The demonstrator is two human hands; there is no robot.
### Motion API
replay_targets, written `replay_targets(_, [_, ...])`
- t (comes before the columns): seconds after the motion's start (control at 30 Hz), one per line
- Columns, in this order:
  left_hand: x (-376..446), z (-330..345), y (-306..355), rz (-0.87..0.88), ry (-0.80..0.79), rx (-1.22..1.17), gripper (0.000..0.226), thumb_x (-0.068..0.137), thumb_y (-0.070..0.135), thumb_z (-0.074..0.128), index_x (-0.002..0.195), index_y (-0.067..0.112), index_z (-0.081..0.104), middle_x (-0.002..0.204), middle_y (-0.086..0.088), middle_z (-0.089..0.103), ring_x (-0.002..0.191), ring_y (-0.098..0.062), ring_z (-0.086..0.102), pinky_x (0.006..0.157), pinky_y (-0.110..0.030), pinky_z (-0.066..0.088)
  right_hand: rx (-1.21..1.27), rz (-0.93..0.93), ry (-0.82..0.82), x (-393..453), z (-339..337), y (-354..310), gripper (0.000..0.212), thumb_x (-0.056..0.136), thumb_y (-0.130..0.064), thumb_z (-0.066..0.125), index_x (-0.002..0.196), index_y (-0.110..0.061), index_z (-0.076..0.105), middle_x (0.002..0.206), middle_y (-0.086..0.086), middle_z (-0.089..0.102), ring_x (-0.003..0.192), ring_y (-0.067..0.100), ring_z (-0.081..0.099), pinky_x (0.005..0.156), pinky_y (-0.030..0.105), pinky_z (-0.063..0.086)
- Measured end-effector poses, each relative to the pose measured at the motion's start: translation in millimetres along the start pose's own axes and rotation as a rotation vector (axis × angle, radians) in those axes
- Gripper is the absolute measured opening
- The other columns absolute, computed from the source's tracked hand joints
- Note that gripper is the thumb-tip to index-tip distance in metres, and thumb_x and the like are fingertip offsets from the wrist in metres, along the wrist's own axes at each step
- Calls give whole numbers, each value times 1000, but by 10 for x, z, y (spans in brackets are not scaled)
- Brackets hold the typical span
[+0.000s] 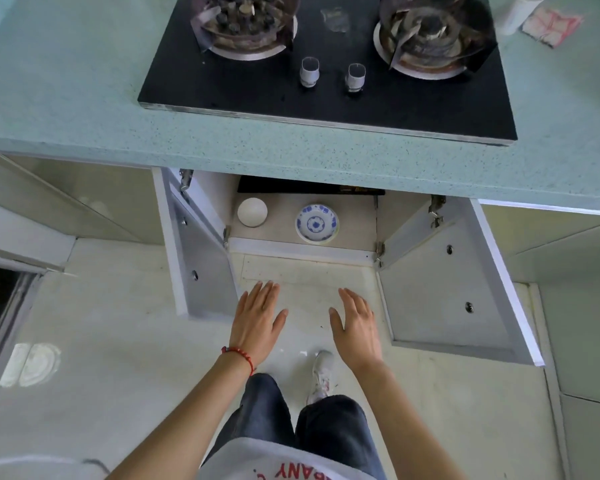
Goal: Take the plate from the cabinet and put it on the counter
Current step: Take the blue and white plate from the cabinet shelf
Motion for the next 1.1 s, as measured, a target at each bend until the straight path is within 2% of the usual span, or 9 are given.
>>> replay_targets(0.13, [227, 49, 178, -23, 16, 15, 65, 86, 45, 16, 134, 7, 37, 141, -14, 44, 133, -31, 36, 109, -46, 30, 5, -12, -20, 290, -141, 189, 42, 93, -19, 47, 131, -3, 42, 137, 16, 47, 130, 30, 39, 111, 41, 32])
replay_targets(0.3, [494, 115, 344, -68, 39, 6, 59, 87, 40, 24, 129, 4, 44, 134, -17, 52, 127, -34, 45, 103, -50, 37, -8, -33, -69, 601, -206, 365, 42, 92, -18, 47, 131, -2, 42, 137, 17, 47, 129, 32, 39, 110, 41, 31])
replay_targets(0.53, [864, 231, 453, -43, 30, 0, 60, 86, 39, 22, 130, 4, 43, 136, -17, 50, 128, -34, 43, 105, -50, 32, -10, -13, -65, 914, -116, 504, 46, 91, -27, 39, 129, -3, 44, 136, 17, 49, 127, 32, 41, 108, 42, 33])
replay_targets(0.73, [1279, 454, 322, 17, 13, 37, 56, 86, 37, 27, 127, 4, 46, 131, -17, 55, 123, -33, 49, 101, -50, 36, 2, 17, -16, 1244, 124, 639, 50, 87, -29, 37, 127, -1, 46, 131, 19, 52, 123, 35, 45, 105, 45, 36])
replay_targets(0.9, [1615, 687, 200, 55, 34, 21, 61, 88, 41, 21, 135, 5, 36, 141, -17, 43, 133, -32, 35, 110, -46, 25, -12, 25, 24, 1540, 406, 810, 63, 84, -42, 23, 125, -1, 48, 128, 21, 55, 120, 36, 49, 102, 45, 38])
replay_targets(1.1, [2023, 1117, 38, 70, 48, 38, 64, 87, 43, 18, 135, 5, 35, 141, -17, 44, 133, -32, 36, 109, -47, 24, -16, 22, 12, 1926, 785, 1119, 44, 92, -26, 43, 130, -4, 44, 134, 18, 50, 127, 33, 42, 107, 43, 33])
Point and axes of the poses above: each hand's wrist, its own x-axis towards the middle knuckle, its own z-axis out of the palm, y = z × x, the point moved 5 cm from there along x, towards the middle knuckle
